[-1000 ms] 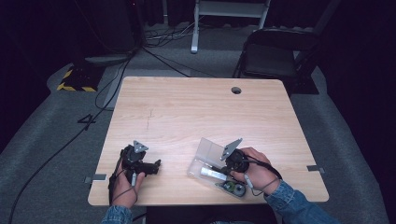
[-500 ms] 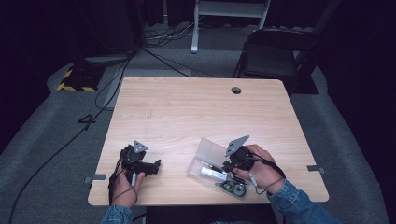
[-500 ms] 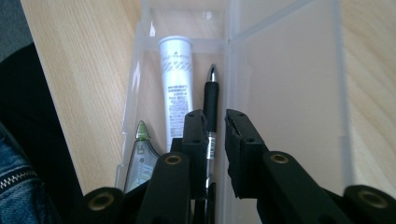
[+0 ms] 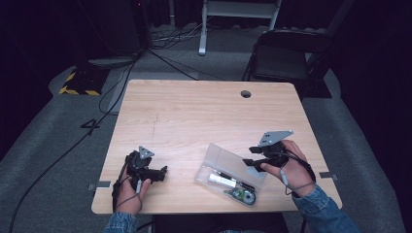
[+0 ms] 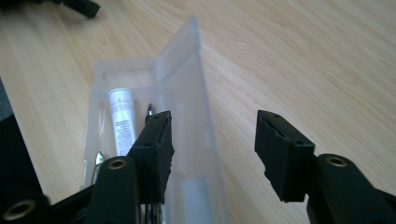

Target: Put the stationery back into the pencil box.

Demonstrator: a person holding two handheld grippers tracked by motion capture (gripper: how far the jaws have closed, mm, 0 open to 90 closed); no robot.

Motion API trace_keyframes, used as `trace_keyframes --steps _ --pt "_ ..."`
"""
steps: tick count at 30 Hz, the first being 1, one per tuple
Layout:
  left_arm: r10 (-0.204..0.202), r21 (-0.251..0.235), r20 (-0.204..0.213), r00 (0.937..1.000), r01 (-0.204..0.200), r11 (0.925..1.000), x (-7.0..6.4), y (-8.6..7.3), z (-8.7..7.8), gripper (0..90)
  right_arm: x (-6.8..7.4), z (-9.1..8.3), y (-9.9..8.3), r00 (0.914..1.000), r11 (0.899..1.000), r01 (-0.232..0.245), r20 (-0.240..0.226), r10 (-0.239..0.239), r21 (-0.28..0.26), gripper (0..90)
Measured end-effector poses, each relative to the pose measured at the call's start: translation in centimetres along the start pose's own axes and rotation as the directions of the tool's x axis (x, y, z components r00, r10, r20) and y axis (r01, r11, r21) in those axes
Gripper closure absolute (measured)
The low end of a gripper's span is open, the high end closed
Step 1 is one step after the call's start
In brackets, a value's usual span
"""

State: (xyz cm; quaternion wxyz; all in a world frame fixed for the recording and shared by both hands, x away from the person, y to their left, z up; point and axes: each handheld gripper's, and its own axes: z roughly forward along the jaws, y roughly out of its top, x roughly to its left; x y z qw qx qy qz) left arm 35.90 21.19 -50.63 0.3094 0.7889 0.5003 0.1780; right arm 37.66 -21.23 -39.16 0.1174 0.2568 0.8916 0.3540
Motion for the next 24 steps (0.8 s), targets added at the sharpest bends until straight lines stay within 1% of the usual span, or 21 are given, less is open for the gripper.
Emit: trace_keyframes --steps 1,5,7,8,10,12,17,18,21,24 --pt "0.002 0.001 0.0 1.0 -0.002 1.0 0.0 0.0 0.0 0.1 -0.3 -0.3 -0.1 0.9999 1.0 -0.014 0.007 0.015 -0.008 44.7" --pt "0.004 0.0 -0.005 1.0 -0.004 1.0 0.1 0.0 0.0 0.1 -1.5 -1.6 -0.7 0.9977 0.998 -0.046 0.048 0.048 -0.033 43.0" --pt "0.003 0.0 0.002 1.0 -0.003 1.0 0.2 0.1 0.0 0.1 -2.2 -2.3 -1.1 0.9953 0.996 -0.071 0.063 0.074 -0.046 42.7" --pt "0.009 0.002 0.0 1.0 -0.009 1.0 0.3 0.1 0.0 0.1 -2.5 -2.5 -1.3 0.9943 0.996 -0.078 0.069 0.082 -0.051 42.5" --pt "0.008 0.001 0.003 1.0 -0.008 1.0 0.6 0.2 0.1 0.1 -3.1 -3.1 -1.7 0.9908 0.994 -0.094 0.091 0.099 -0.059 41.8" --pt "0.009 0.001 0.006 0.9999 -0.009 1.0 0.7 0.2 0.2 0.1 -3.6 -3.5 -2.1 0.9882 0.992 -0.109 0.101 0.115 -0.065 41.5" --pt "0.015 0.001 0.004 0.9999 -0.015 0.9999 1.0 0.3 0.2 0.1 -4.6 -4.3 -3.0 0.9817 0.988 -0.14 0.12 0.148 -0.072 40.6" --pt "0.008 0.0 0.007 0.9999 -0.008 1.0 1.0 0.3 0.2 0.1 -4.8 -4.4 -3.1 0.9803 0.986 -0.147 0.122 0.155 -0.073 40.5" --pt "0.008 0.0 0.007 0.9999 -0.008 1.0 1.1 0.3 0.3 0.1 -5.5 -4.7 -3.7 0.9766 0.985 -0.154 0.139 0.164 -0.079 39.7" --pt "0.003 0.0 0.003 1.0 -0.003 1.0 1.1 0.3 0.3 0.1 -6.5 -4.6 -4.4 0.9698 0.982 -0.174 0.16 0.184 -0.078 39.6"
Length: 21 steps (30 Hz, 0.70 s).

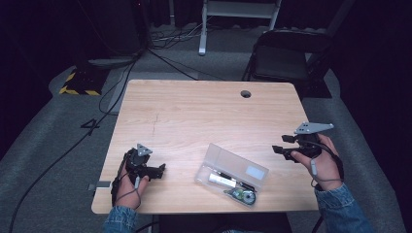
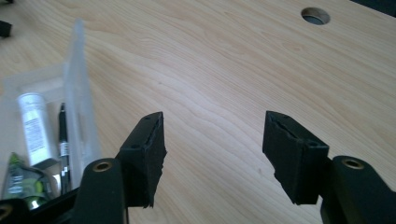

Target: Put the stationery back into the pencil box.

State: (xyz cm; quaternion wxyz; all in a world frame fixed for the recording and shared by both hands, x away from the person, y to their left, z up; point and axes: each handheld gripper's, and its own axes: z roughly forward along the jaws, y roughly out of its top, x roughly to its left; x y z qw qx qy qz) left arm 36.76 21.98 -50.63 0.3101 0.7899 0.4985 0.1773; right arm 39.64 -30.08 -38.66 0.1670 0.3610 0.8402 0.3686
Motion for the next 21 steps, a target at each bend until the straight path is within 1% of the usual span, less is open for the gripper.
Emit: trace_keyframes --steps 2,8,14,20,21 --pt "0.006 0.002 -0.003 1.0 -0.006 1.0 0.0 0.0 0.0 0.1 -0.6 0.2 -0.3 0.9999 1.0 -0.011 0.007 0.011 0.009 39.5" --pt "0.002 0.004 -0.007 1.0 -0.002 1.0 0.1 0.0 -0.1 0.1 -2.5 1.3 -1.6 0.9991 0.999 -0.038 0.017 0.038 0.024 39.1" --pt "0.0 0.002 -0.004 1.0 0.0 1.0 0.1 -0.1 -0.2 0.1 -3.3 1.9 -2.5 0.999 0.999 -0.041 0.019 0.041 0.02 38.0" --pt "0.001 0.001 -0.005 1.0 -0.001 1.0 0.1 -0.1 -0.2 0.1 -4.0 2.8 -3.8 0.9986 0.998 -0.046 0.026 0.045 0.034 37.4" --pt "0.001 0.001 -0.005 1.0 -0.001 1.0 0.1 -0.1 -0.2 0.1 -4.1 3.1 -4.1 0.9982 0.998 -0.054 0.028 0.053 0.037 37.4"
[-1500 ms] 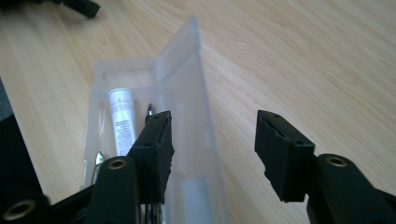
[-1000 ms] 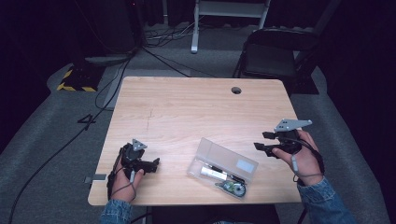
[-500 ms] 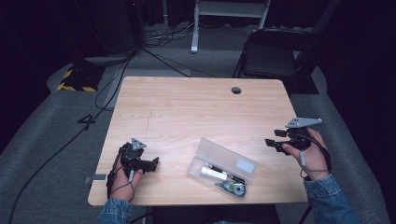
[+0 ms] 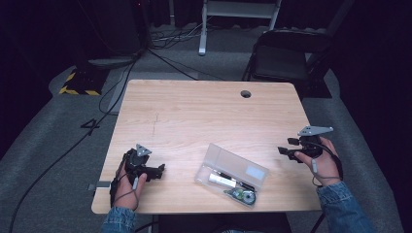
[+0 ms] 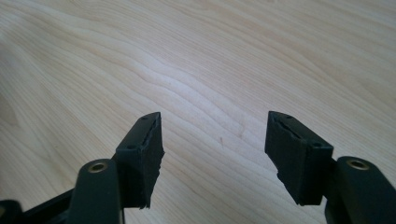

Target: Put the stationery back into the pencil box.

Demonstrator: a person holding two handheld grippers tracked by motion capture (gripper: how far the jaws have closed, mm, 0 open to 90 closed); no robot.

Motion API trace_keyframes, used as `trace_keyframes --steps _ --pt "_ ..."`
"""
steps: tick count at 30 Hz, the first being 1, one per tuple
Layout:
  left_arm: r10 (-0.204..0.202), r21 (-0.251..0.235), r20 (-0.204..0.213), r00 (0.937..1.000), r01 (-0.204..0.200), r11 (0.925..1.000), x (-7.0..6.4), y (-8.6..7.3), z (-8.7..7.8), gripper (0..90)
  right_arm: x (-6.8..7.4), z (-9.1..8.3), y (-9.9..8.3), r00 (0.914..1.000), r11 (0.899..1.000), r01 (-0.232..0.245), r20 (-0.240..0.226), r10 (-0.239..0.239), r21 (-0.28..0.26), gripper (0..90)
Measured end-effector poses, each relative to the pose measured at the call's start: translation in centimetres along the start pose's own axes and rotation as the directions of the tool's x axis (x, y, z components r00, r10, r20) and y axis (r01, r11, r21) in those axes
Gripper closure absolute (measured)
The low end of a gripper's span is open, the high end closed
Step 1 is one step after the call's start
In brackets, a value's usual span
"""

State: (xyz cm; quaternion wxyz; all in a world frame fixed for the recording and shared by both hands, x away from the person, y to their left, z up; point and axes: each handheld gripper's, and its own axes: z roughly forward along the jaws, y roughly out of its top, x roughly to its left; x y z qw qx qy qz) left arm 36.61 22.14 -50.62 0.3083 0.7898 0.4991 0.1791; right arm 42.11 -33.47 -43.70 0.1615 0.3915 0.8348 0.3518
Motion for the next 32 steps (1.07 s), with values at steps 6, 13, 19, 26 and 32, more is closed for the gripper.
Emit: trace_keyframes --steps 6,13,19,26,32 --pt "-0.001 0.0 0.001 1.0 0.001 1.0 0.0 0.0 0.0 0.1 -0.4 1.2 -1.3 0.9999 0.999 -0.013 0.011 0.012 0.049 37.1" --pt "-0.001 0.0 0.001 1.0 0.001 1.0 0.0 0.0 0.0 0.1 -0.9 2.9 -2.8 0.9981 0.996 -0.05 0.039 0.047 0.076 36.2" --pt "-0.001 0.0 0.001 1.0 0.001 1.0 0.0 0.0 0.0 0.1 -1.5 3.6 -3.8 0.9947 0.992 -0.099 0.036 0.097 0.076 31.9" --pt "0.001 0.0 0.001 1.0 -0.001 1.0 0.0 0.0 0.0 0.1 -0.8 4.5 -5.0 0.9952 0.998 -0.056 0.079 0.058 -0.029 13.9" --pt "0.001 0.0 0.001 1.0 -0.001 1.0 0.0 0.0 0.0 0.1 -0.8 4.5 -5.0 0.9955 0.998 -0.055 0.076 0.057 -0.031 13.9"
